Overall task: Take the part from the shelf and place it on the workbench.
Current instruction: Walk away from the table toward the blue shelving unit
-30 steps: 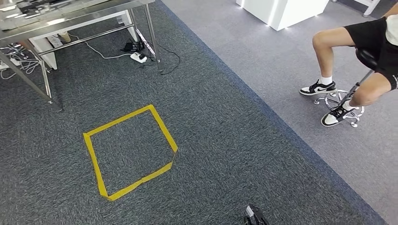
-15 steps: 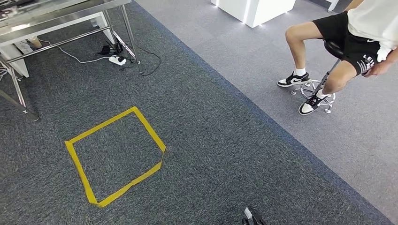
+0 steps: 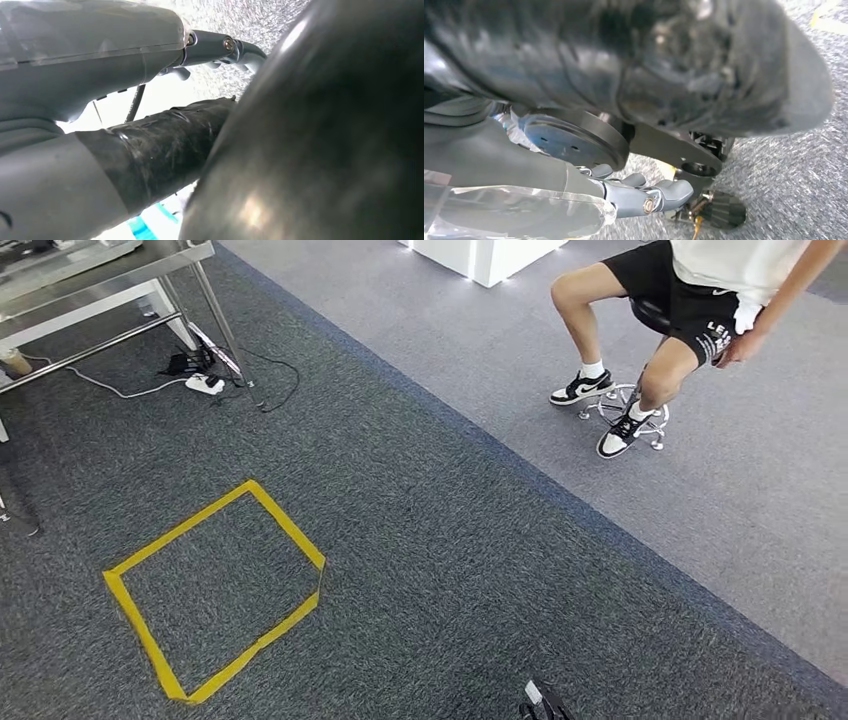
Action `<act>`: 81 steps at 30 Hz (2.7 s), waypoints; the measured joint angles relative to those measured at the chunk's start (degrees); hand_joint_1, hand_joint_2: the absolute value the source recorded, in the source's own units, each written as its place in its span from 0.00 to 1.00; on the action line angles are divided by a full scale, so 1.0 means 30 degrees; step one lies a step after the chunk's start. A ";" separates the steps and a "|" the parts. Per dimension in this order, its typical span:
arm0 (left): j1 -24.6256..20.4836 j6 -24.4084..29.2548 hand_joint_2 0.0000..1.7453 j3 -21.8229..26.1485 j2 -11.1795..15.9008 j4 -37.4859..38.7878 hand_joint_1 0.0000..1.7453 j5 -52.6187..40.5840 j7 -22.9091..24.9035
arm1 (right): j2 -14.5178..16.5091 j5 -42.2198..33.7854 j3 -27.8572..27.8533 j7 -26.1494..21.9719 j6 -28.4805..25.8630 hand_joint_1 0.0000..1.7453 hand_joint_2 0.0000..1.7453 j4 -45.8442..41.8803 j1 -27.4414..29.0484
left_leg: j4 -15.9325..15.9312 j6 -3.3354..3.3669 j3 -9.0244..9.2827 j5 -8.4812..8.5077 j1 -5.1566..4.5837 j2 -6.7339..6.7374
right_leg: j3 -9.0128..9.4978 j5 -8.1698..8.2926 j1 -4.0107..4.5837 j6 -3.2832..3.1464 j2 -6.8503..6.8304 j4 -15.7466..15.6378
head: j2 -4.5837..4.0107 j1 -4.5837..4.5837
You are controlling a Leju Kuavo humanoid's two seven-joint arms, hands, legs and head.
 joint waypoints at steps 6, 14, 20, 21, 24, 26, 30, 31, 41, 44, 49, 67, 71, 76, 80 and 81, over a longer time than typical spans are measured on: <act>0.0078 0.0009 0.00 -0.0009 -0.0016 0.0000 0.00 0.0033 -0.0318 | 0.0029 -0.0353 0.0000 -0.0046 0.0330 0.00 0.00 0.0071 0.0048 | -0.3311 0.0423 0.1396 0.1135 -0.0030 -0.0741 | -0.0344 0.0361 -0.0032 0.0676 0.0854 -0.0020 | 0.0000 0.0005; 0.0139 0.0160 0.00 -0.0011 -0.0058 0.0000 0.00 0.0031 -0.0401 | 0.0018 -0.0878 0.0007 -0.0275 0.1026 0.00 0.00 0.0288 0.0095 | -0.3648 0.0890 0.1286 0.1528 -0.0038 0.0786 | -0.2489 -0.2337 0.0018 0.1005 -0.0733 0.5425 | 0.0000 0.0091; 0.0033 0.0157 0.00 -0.0024 -0.0060 0.0000 0.00 0.0029 -0.0373 | 0.0087 -0.1304 0.0011 -0.0383 0.1554 0.00 0.00 0.0625 0.0088 | -0.3248 0.0422 0.1183 0.1302 -0.0227 0.1369 | 0.0511 -0.0450 0.0169 0.0620 -0.1549 -0.0007 | 0.0000 0.0047; 0.0011 0.0144 0.00 -0.0025 -0.0060 0.0000 0.00 0.0027 -0.0363 | 0.0131 -0.1385 0.0011 -0.0395 0.1614 0.00 0.00 0.0687 0.0111 | -0.3241 0.0348 0.1183 0.1306 -0.0221 0.1446 | 0.0448 -0.0406 0.0176 0.0486 -0.1412 -0.0011 | 0.0000 0.0029; -0.0024 0.0160 0.00 -0.0038 -0.0060 0.0000 0.00 0.0006 -0.0184 | 0.0331 -0.1517 0.0015 -0.0422 0.1823 0.00 0.00 0.0982 0.0128 | -0.2464 0.0024 0.0822 0.0652 -0.0116 0.0944 | 0.0352 -0.0253 0.0123 0.0137 -0.1153 -0.0112 | 0.0000 -0.0031; -0.0012 0.0169 0.00 -0.0046 -0.0055 0.0000 0.00 0.0002 -0.0067 | 0.0428 -0.1483 0.0015 -0.0417 0.1997 0.00 0.00 0.1214 0.0068 | -0.0402 -0.0118 -0.0099 -0.0568 -0.0084 0.0400 | 0.0256 -0.0171 0.0132 -0.0019 -0.0970 -0.0130 | 0.0000 -0.0097; -0.0051 0.0098 0.00 -0.0047 -0.0022 0.0000 0.00 0.0020 0.0218 | 0.0554 -0.1235 0.0025 -0.0282 0.2312 0.00 0.00 0.1665 0.0056 | 0.1309 -0.0015 -0.0785 -0.0674 -0.0093 0.0242 | 0.0128 -0.0119 0.0219 -0.0104 -0.0406 -0.0039 | 0.0000 -0.0107; -0.0039 0.0078 0.00 -0.0047 -0.0013 0.0000 0.00 0.0020 0.0320 | 0.0597 -0.1130 0.0031 -0.0257 0.2388 0.00 0.00 0.1759 0.0045 | 0.0232 0.0089 -0.0252 0.0036 -0.0097 0.0122 | 0.0132 -0.0117 0.0222 -0.0100 -0.0211 -0.0009 | 0.0000 -0.0113; 0.0056 -0.0304 0.00 -0.0047 0.0104 0.0000 0.00 0.0017 0.0638 | 0.0761 -0.0311 0.0204 -0.0240 0.2774 0.00 0.00 0.2236 -0.0106 | -0.3193 0.0545 0.1181 0.1212 -0.0260 -0.0679 | -0.0199 0.0226 0.0092 0.0468 0.0646 -0.0069 | 0.0000 -0.0130; 0.0048 -0.0374 0.00 -0.0049 0.0104 0.0000 0.00 0.0009 0.0510 | 0.0761 -0.0224 0.0222 -0.0217 0.2780 0.00 0.00 0.2297 -0.0130 | -0.3378 0.0645 0.1242 0.1339 -0.0166 -0.0588 | -0.0203 0.0235 0.0138 0.0542 0.0656 -0.0059 | 0.0000 -0.0113; 0.0124 0.4093 0.00 0.1119 0.0133 0.0000 0.00 0.4954 -0.5194 | 0.1078 -0.0984 -0.0113 -0.6646 -0.3070 0.00 0.00 0.2872 0.0285 | -0.3505 0.0813 0.1288 0.1460 -0.0108 0.0848 | -0.0939 -0.0869 -0.0053 0.0949 -0.1170 0.2402 | 0.0000 0.0022; -0.0362 0.0244 1.00 0.3277 0.1691 0.0000 0.00 0.3957 0.0992 | 0.1302 -0.0062 -0.0454 0.1689 0.1466 0.00 0.00 0.4215 -0.0074 | -0.2935 0.0407 0.0947 0.1368 -0.0180 -0.0820 | -0.0150 0.0131 0.0200 0.0053 0.0437 0.0011 | 0.0000 -0.0186; -0.0369 0.0646 1.00 0.3317 0.1720 0.0000 0.00 0.4266 0.1461 | 0.1355 -0.0370 -0.0617 0.2199 0.0907 0.00 0.00 0.4415 -0.0013 | -0.3487 0.0687 0.1110 0.1597 -0.0161 -0.0526 | -0.0317 0.0136 0.0171 0.0489 0.0512 0.0105 | 0.0000 -0.0169; -0.0279 0.1288 1.00 0.3411 0.1721 0.0000 0.00 0.4566 0.0335 | 0.1433 -0.0099 -0.0829 0.1019 0.0630 0.00 0.00 0.4523 0.0035 | -0.3723 0.0962 0.1113 0.1793 -0.0150 0.0382 | -0.2401 -0.2309 0.0154 0.0745 -0.0675 0.4706 | 0.0000 -0.0056; -0.0345 0.1584 1.00 0.3459 0.1723 0.0000 0.00 0.4413 -0.1512 | 0.1233 0.0906 -0.0852 0.0627 0.0328 0.00 0.00 0.4154 0.0020 | -0.3510 0.0814 0.1077 0.1676 -0.0160 0.0897 | -0.0701 -0.0799 0.0044 0.0827 -0.1235 0.2039 | 0.0000 -0.0047; -0.0384 0.1599 1.00 0.3457 0.1721 0.0000 0.00 0.4331 -0.1861 | 0.1087 0.1183 -0.0852 0.0857 0.0261 0.00 0.00 0.3884 -0.0020 | -0.3396 0.0714 0.1058 0.1594 -0.0196 0.0992 | -0.0102 -0.0448 0.0074 0.0767 -0.1413 0.0939 | 0.0000 -0.0060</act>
